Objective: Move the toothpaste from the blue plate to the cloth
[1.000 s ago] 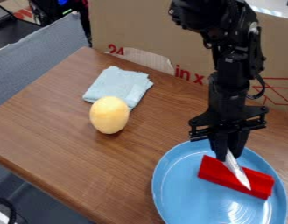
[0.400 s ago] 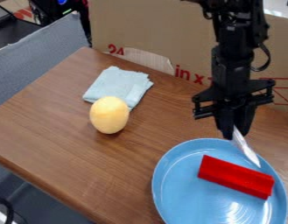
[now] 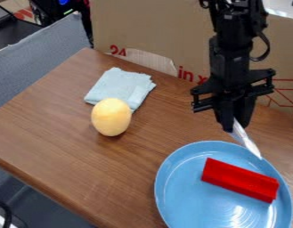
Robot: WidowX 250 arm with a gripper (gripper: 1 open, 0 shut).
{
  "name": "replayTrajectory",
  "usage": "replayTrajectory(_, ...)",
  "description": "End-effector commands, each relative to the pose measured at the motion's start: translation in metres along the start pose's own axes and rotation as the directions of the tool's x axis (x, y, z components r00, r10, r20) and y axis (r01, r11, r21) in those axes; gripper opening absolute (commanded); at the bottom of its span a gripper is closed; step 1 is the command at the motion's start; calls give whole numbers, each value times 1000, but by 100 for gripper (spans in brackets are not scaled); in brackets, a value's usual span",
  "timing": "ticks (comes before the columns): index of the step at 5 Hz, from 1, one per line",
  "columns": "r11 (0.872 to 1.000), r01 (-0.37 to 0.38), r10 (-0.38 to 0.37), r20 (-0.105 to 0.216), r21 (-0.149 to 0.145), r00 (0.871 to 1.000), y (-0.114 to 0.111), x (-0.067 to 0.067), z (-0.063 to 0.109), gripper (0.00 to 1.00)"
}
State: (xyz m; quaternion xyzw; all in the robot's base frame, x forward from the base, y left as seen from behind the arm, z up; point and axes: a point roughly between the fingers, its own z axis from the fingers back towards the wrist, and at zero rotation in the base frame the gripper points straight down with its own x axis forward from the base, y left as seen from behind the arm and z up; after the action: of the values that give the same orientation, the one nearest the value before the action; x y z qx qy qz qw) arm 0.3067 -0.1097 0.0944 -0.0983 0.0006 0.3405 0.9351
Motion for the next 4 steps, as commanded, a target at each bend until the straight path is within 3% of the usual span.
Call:
replayTrajectory(1,997,-17,21,55,-69,998,-12,-1,16,0)
replayTrajectory(2,993,-79,85,60,-93,995,-17,-7,16,0)
replayTrajectory(3,979,-162,171,64,-123,983,-15,2,14,0)
replayTrajectory(4,934,-325,341,105,-146,934,-4,17,1,0)
